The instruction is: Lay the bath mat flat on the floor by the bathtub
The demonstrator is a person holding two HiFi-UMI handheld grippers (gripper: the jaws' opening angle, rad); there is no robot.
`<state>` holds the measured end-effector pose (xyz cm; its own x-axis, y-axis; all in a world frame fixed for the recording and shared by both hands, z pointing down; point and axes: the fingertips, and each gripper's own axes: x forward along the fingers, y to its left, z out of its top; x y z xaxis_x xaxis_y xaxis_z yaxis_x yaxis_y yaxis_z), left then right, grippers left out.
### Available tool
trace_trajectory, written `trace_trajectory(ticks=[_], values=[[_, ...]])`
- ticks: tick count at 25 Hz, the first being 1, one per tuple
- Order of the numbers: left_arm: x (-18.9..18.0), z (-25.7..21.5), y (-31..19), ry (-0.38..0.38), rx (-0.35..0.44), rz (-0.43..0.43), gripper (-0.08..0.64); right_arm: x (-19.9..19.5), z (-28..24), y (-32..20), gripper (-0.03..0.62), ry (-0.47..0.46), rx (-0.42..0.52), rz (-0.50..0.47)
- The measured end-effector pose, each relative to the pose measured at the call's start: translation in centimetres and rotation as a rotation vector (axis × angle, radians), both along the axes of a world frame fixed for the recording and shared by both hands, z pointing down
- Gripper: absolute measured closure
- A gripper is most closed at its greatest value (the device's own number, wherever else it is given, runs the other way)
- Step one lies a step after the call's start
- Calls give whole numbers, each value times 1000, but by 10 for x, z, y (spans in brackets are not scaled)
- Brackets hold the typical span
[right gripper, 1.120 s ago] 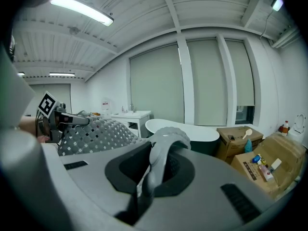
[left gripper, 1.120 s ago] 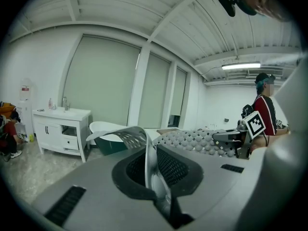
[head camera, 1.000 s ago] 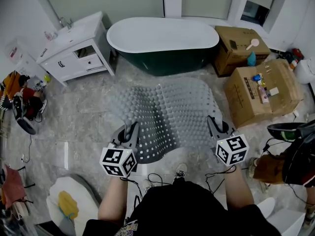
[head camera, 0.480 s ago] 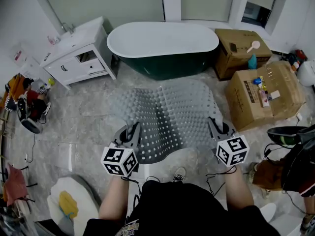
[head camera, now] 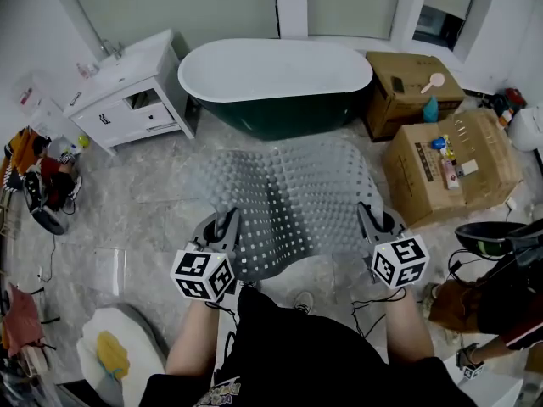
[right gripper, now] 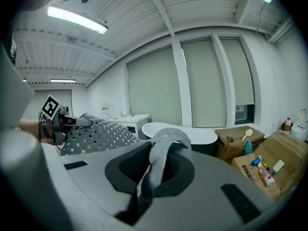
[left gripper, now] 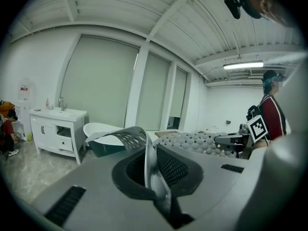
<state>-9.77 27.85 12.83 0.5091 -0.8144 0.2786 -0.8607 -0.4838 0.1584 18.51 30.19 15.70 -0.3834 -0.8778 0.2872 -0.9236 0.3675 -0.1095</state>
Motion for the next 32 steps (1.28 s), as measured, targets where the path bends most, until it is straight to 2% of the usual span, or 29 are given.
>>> trace_trajectory(ticks=[8, 16, 22, 32], values=[[13, 5, -52, 17, -8, 61, 528, 14, -5, -37, 565, 51, 9, 52], [18, 8, -137, 30, -4, 156, 528, 23, -5, -100, 566, 50, 4, 164], [-8, 4, -205, 27, -1, 192, 528, 6, -7, -161, 565, 42, -10, 216], [-62, 19, -290, 39, -36, 196, 528, -45, -5, -248, 565, 80, -32, 212]])
